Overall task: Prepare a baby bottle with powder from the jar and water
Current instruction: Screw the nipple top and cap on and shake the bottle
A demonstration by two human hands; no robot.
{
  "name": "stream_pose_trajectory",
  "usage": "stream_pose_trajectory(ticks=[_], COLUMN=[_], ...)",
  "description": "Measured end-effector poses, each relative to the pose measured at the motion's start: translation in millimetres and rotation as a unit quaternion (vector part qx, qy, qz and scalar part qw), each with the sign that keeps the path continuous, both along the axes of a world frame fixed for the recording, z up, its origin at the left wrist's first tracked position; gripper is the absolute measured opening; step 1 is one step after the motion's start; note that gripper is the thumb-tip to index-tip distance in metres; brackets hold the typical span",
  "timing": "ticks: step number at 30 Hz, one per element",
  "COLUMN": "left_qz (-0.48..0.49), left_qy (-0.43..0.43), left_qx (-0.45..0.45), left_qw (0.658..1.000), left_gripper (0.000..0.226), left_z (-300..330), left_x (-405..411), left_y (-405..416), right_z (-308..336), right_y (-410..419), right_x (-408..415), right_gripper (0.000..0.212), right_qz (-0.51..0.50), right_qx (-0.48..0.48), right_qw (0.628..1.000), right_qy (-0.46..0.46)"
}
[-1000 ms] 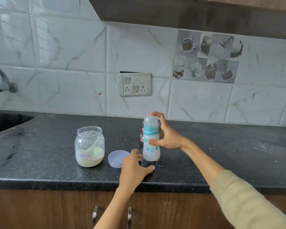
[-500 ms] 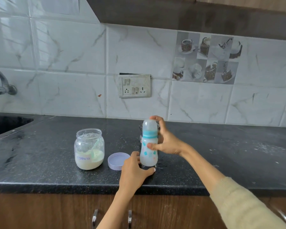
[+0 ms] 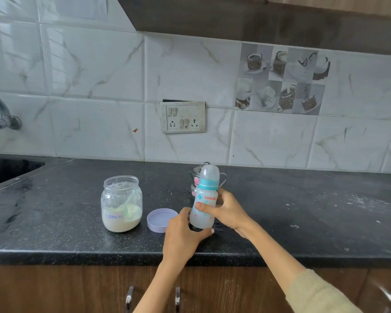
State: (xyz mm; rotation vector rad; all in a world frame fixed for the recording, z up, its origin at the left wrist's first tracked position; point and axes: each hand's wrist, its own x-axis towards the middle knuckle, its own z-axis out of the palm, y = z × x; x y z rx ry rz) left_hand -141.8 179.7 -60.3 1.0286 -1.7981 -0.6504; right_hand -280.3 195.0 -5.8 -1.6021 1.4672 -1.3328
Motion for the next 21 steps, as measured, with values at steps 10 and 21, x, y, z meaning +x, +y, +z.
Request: stream_pose_trajectory(ticks=[10, 21], left_qz=[0.014, 0.029], left_qy=[0.030, 0.005], left_qx=[0.053, 0.042], left_qw=[0.998, 0.999], left_gripper=[0.094, 0.084], left_z=[6, 6], left_x=[-2, -2], left_y=[4, 3], right_z=[55, 35], right_y=[-6, -5], right_x=[-8, -5], right_gripper=[0.030, 0.029], right_qz=[-0.022, -0.062], right_qx=[-0.059, -0.075], right_qw=[0.998, 0.995], right_qy=[0.023, -0.015])
